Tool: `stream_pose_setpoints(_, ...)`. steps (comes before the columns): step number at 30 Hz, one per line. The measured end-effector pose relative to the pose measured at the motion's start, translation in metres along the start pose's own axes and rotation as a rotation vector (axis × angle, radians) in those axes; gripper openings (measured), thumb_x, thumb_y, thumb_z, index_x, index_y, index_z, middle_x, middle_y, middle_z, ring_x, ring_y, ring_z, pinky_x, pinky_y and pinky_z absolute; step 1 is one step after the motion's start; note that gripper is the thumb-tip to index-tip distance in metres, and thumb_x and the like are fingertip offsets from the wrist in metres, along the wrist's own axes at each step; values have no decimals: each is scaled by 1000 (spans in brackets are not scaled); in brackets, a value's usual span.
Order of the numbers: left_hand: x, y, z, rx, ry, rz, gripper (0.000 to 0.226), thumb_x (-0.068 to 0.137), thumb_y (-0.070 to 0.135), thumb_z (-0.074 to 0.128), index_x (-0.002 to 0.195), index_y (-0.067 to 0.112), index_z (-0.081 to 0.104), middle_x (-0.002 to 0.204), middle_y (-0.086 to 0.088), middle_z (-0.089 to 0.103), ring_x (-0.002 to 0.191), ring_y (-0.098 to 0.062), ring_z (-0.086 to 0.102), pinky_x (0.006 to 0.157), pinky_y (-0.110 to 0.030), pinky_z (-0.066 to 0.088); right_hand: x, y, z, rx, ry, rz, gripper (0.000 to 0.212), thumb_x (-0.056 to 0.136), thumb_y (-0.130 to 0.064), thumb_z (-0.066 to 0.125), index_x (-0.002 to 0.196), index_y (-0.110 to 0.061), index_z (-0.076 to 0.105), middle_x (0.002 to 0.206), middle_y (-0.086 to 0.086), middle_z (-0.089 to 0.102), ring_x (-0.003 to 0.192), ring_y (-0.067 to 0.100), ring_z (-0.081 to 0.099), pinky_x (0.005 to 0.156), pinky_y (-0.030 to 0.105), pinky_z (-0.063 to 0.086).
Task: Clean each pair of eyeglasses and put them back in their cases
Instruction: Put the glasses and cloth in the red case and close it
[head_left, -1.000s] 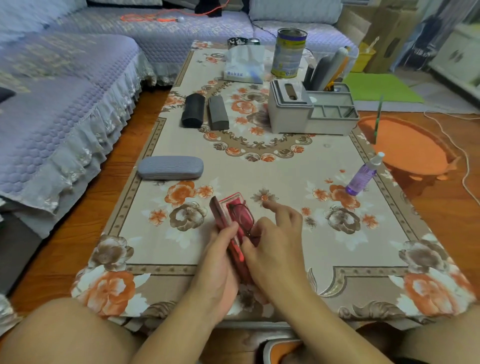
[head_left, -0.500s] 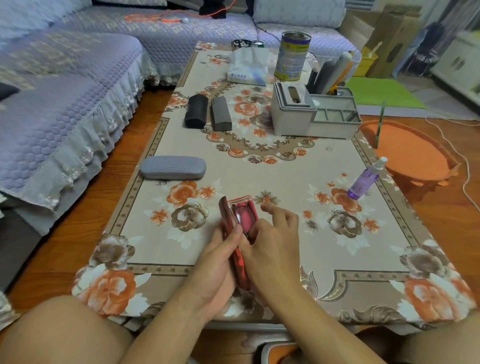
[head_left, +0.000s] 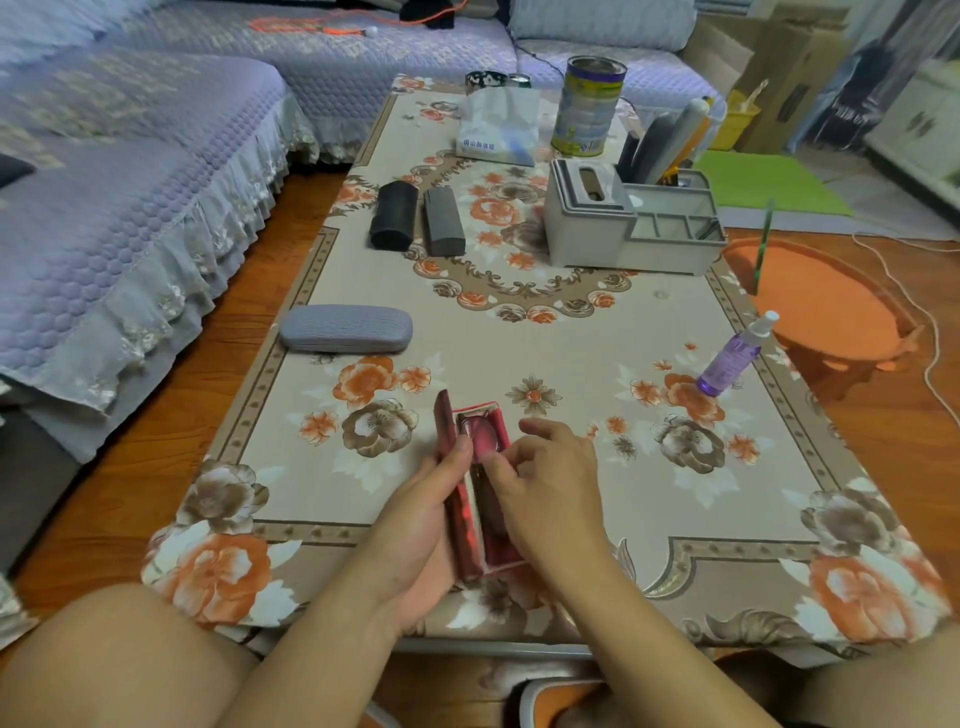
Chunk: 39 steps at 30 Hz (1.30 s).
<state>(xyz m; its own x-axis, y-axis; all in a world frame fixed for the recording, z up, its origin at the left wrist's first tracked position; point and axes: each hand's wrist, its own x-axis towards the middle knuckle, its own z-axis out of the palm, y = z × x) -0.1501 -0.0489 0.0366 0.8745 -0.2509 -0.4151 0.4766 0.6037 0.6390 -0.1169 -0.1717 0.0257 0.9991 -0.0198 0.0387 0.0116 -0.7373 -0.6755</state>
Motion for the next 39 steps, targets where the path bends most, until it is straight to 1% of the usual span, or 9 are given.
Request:
stream_pose_setpoints(4,-1,4,-6,13,4,-4,44,99,44,52,136,21,61,131,-20,67,122,-41,64,98,-62,52,5,6,-15,282,74,12,6,87,-27,71,85,-28,65,105,-12,60,101,6,58,91,34,49)
stream_pose_setpoints(11,-8,1,5,127,11,95,43,96,37,57,137,25,58,125,-12,72,116,-29,69,100,-52,53,12,-1,-14,334,-44,120,12,85,-14,66,86,-25,63,86,-5,68,78,15,67,72,44,58)
stream_pose_setpoints(14,-12,3,6,146,4,93,43,96,33,56,138,24,58,127,-11,71,118,-28,68,101,-50,52,13,-5,-24,728,-203,387,17,88,-5,67,101,-15,64,85,5,67,60,19,66,43,32,49)
stream_pose_setpoints(16,-13,5,4,169,-4,85,43,96,30,56,138,24,58,128,-9,71,119,-27,68,104,-50,50,15,-9,-32,873,-332,471,13,88,2,66,99,-5,65,73,9,66,46,16,60,38,21,41)
stream_pose_setpoints(21,-14,9,5,194,-41,45,39,100,26,55,139,23,58,130,-10,70,122,-27,66,108,-51,47,20,-5,-30,945,-395,527,20,80,4,73,83,-9,58,67,15,64,47,23,60,42,23,43)
stream_pose_setpoints(25,-9,8,3,146,14,21,42,98,34,56,137,17,61,127,-16,70,118,-31,68,101,-49,52,13,-2,-32,883,-383,468,13,89,1,68,102,3,64,79,15,67,48,17,62,39,21,43)
stream_pose_setpoints(28,-9,8,1,153,39,14,44,97,35,58,137,18,60,126,-15,71,117,-31,69,98,-48,54,14,2,-36,857,-398,392,22,94,3,61,114,-4,68,86,12,68,53,13,65,47,21,48)
stream_pose_setpoints(34,-13,8,7,203,-21,-11,39,98,28,58,136,21,60,127,-12,71,119,-29,68,107,-50,48,25,2,-36,722,-304,298,7,96,-11,66,96,-9,73,89,17,74,68,18,69,54,22,50)
stream_pose_setpoints(39,-11,5,8,211,27,-27,41,94,32,60,133,19,63,122,-14,73,113,-31,70,99,-47,53,26,6,-25,570,-258,276,18,98,-16,60,92,-16,77,90,18,76,72,27,70,65,40,57)
